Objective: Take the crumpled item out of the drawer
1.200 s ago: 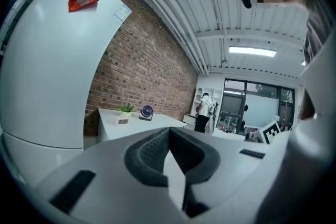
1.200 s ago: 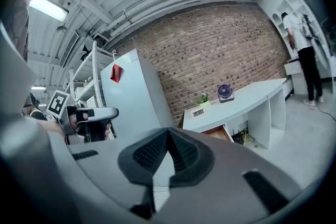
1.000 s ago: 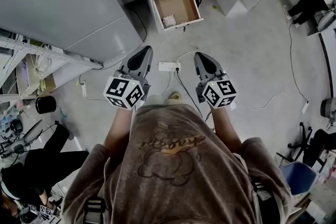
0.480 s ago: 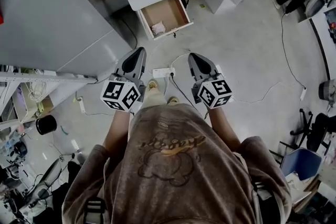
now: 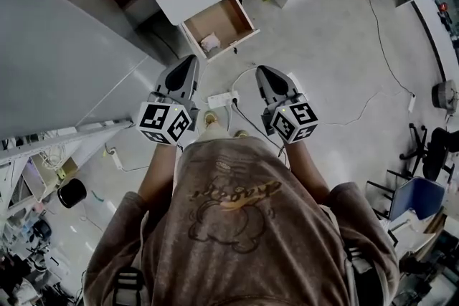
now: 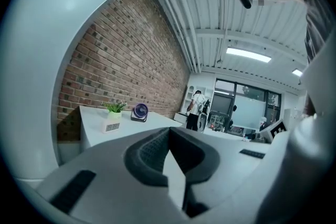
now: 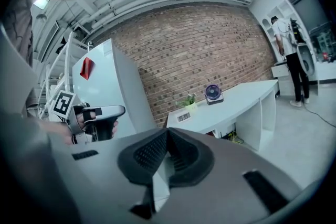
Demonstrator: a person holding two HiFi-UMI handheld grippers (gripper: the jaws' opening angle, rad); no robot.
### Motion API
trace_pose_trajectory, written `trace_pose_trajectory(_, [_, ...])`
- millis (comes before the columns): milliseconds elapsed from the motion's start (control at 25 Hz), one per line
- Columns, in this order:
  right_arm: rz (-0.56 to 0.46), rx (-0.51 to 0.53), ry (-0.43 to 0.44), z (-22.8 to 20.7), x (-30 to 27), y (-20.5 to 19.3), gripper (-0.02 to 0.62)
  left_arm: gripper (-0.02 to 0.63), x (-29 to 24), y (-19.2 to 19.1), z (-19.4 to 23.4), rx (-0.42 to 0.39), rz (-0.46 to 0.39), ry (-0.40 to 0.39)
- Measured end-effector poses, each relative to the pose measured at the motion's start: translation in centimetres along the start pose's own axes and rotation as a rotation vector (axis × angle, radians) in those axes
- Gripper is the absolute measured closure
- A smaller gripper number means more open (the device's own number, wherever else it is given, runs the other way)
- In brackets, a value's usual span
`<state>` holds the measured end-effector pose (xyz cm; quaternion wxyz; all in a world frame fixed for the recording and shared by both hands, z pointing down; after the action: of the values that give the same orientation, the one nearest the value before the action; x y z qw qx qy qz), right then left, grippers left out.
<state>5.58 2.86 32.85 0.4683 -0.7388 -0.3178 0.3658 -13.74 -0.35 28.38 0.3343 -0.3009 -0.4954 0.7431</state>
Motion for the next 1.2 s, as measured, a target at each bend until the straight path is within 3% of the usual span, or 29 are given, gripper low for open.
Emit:
trace_pose_trajectory(280, [0.0, 0.008, -0.049, 0.2, -3.3, 0.2, 0.597, 0.598, -2.7, 1.0, 3.3, -0.013, 0.008, -0.073])
trace_pose_trajectory(640, [0.008, 0.002, -0.08, -1.7, -6.1, 0.6, 0.597, 0.598, -5.9, 0.8, 5.5, -0.001, 0.027, -0.082])
trace_pose_trajectory(1200, [0.053, 0.03, 0.021, -7.5, -11.0, 1.9, 0.597, 0.598, -11.2, -0.4, 6.7, 0.008, 0.044, 0.026])
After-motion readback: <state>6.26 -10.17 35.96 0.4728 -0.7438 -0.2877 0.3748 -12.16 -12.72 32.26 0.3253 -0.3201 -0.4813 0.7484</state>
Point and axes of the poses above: the fingertips, and each gripper's own axes: x backward along the fingers, z to its left, y out of its top, the point moved 3 cm from there along x, backward along the fingers, and after that the axes turned 2 degrees about x, right-handed, at the moved point
